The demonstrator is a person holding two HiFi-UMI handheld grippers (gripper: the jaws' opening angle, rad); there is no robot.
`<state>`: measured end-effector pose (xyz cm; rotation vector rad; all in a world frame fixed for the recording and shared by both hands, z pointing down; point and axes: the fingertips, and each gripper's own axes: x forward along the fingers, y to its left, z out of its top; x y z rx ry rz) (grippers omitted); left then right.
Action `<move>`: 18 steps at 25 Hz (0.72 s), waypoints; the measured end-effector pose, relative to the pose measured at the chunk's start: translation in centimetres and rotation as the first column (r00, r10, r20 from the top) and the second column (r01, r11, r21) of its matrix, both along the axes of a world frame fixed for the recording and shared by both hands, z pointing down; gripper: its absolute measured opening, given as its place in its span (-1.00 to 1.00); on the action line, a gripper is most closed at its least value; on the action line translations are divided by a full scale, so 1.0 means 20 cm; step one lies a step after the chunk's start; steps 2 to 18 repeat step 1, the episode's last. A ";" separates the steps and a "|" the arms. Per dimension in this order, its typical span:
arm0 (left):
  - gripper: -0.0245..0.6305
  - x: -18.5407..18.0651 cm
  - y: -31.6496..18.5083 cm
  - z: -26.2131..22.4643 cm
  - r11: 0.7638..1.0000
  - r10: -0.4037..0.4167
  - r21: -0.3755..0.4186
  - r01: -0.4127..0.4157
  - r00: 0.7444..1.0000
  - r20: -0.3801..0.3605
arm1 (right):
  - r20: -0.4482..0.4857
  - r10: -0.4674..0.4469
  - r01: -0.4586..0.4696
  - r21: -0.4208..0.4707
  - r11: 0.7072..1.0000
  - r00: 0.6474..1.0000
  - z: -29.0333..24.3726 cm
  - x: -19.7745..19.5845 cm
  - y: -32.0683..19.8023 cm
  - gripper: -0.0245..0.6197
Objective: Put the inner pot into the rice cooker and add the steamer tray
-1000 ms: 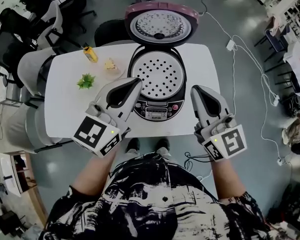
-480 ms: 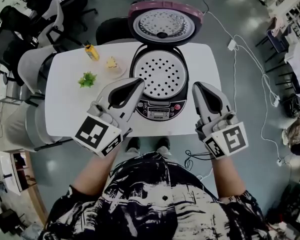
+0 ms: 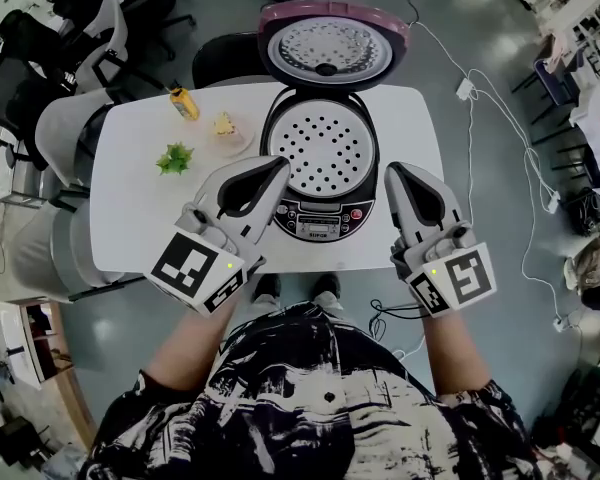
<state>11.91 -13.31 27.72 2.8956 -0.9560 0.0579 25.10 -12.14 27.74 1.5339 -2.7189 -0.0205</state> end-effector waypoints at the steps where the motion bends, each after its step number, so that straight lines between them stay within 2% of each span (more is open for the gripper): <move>1: -0.91 0.00 0.00 0.00 1.000 0.000 -0.001 0.000 1.000 0.000 | 0.000 0.000 0.000 0.000 1.000 1.000 0.00 0.00 0.00 -0.93; 18: -0.91 0.00 0.00 0.00 1.000 0.000 -0.001 0.000 1.000 0.000 | 0.000 0.000 0.000 0.000 1.000 1.000 0.00 0.00 0.00 -0.93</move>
